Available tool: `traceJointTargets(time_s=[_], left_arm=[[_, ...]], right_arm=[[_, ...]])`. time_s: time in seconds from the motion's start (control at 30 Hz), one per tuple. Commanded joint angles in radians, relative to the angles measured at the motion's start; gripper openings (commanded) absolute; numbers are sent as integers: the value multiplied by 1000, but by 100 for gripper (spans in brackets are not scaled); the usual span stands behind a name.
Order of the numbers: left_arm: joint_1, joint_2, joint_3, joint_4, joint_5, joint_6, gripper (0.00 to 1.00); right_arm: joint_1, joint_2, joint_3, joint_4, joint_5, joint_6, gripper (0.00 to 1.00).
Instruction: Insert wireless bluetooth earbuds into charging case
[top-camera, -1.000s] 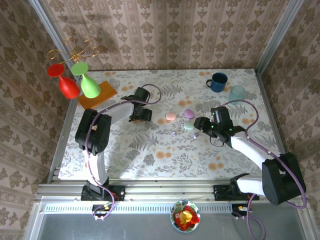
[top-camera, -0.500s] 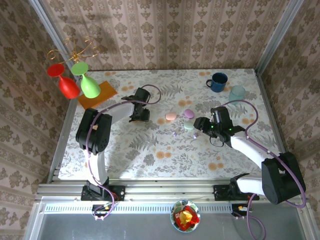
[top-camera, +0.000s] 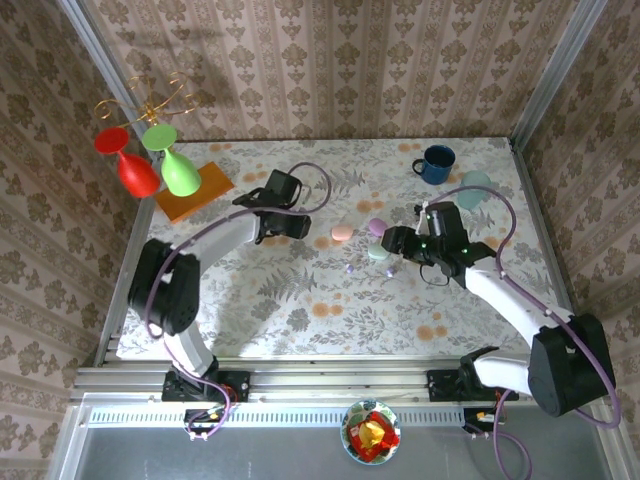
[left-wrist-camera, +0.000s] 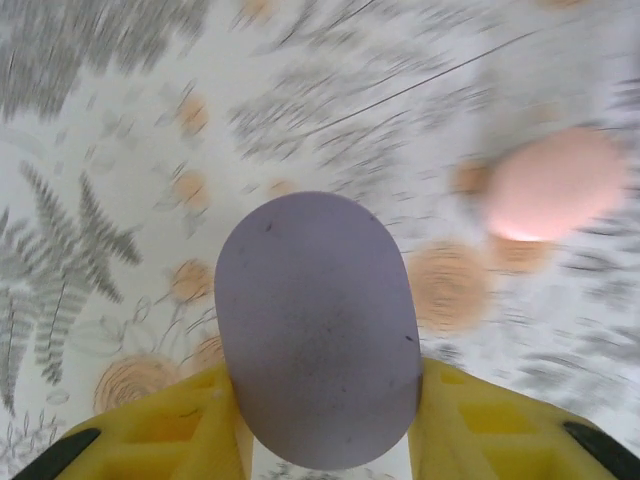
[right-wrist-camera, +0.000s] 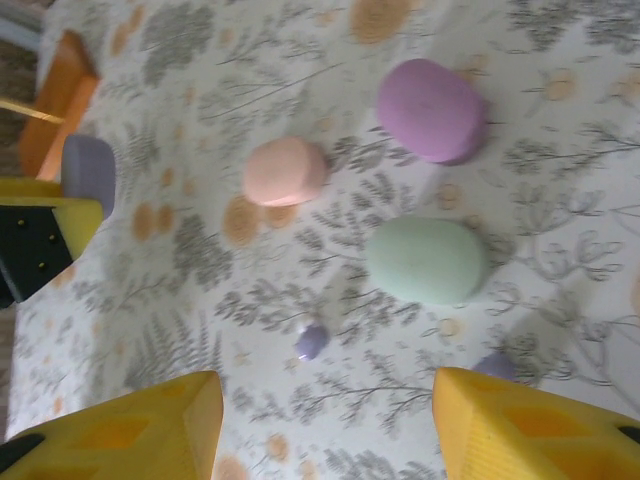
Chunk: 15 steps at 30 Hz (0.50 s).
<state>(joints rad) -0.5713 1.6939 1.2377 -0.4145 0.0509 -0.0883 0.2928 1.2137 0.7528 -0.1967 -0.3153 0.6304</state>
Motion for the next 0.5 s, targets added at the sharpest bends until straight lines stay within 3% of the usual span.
traceJointTargets(time_s=[0.0,0.27,0.47], left_arm=[[-33,-72,-53,87,198,222,38],[-129,-199,-176,258,352,473,37],[-176,-225,-180,258,431,580,37]], right_arm=[[7,-57,38,-67,-148,-32,59],[11,-82,-12,105,-417,81,60],[42,-48,-10,151,-453,89,65]])
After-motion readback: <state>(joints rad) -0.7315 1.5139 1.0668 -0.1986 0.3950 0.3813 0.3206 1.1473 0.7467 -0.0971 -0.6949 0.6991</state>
